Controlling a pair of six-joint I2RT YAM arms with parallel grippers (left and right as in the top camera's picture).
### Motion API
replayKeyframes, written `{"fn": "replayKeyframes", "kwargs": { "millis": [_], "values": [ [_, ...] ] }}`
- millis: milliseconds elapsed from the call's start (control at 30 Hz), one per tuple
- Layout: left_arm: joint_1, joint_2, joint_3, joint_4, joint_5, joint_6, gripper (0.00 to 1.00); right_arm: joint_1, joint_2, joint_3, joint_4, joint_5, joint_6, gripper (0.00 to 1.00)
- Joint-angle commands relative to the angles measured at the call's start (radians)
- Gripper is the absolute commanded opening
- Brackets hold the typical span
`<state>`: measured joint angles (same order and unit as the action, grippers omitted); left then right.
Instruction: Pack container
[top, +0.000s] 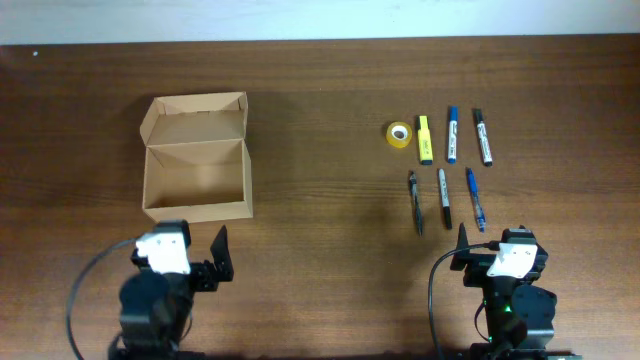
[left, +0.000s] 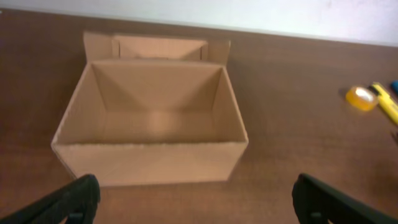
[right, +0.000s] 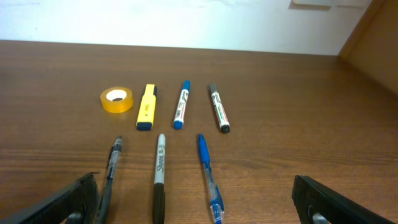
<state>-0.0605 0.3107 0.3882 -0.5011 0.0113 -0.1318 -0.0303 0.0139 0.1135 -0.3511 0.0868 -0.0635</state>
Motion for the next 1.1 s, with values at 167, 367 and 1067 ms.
{"fn": "replayKeyframes", "kwargs": {
  "millis": [167, 367, 1067],
  "values": [
    [-0.002, 0.475, 0.42, -0.179, 0.02, 0.002, 1.0, -0.006, -0.011, -0.008, 0.0, -0.055, -0.007, 0.99],
    [-0.002, 0.668, 0.575, -0.192, 0.204, 0.029, 1.0, -0.007, -0.011, -0.008, 0.0, -0.092, 0.019, 0.99],
    [-0.002, 0.84, 0.736, -0.296, 0.112, 0.05, 1.0, -0.011, 0.477, 0.354, -0.133, -0.21, 0.181, 0.99]
  ]
}}
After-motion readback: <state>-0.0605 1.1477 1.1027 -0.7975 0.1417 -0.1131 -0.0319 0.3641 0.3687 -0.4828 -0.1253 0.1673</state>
